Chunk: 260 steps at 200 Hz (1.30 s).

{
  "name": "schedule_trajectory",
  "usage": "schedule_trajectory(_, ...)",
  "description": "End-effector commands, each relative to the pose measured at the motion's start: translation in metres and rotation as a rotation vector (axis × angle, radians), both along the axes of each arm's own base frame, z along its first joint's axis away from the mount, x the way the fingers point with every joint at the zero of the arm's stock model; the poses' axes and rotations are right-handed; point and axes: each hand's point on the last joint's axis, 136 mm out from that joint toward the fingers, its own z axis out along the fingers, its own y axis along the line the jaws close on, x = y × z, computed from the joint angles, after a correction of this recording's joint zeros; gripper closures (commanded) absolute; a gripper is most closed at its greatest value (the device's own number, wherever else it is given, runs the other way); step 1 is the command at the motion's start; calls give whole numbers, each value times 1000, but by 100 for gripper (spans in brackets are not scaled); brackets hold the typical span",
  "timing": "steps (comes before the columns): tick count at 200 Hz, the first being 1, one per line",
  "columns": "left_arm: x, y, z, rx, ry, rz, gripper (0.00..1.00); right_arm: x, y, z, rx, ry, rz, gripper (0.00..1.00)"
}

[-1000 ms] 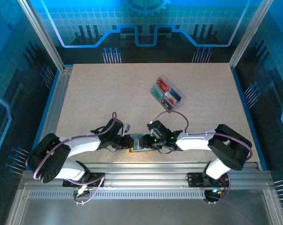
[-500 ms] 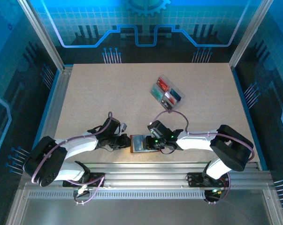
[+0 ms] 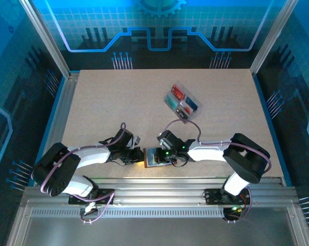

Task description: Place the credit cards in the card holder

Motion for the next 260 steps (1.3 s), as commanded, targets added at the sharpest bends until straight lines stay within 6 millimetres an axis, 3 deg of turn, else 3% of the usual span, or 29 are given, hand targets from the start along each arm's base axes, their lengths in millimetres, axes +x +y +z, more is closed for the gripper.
schedule_trajectory(1,-11,6,-15,50,45,-2,87,-3,2,6,-37,-23,38,83)
schedule_trajectory(63,-11,12,-20,86,42,2,87,12,-61,31,-321,-164,11,52)
schedule_trajectory(82,-12,12,-21,86,43,4,87,22,-73,38,-367,-198,9,52)
schedule_trajectory(96,-12,12,-22,85,44,5,87,26,-79,36,-401,-202,23,61)
schedule_trajectory(113,-12,12,-22,84,44,4,87,39,-74,42,-420,-226,34,68)
schedule_trajectory(172,-14,12,-23,82,49,2,87,50,-68,11,-500,-183,76,64)
schedule_trajectory(260,-14,13,-23,83,47,0,87,32,-64,-28,-586,-124,120,67)
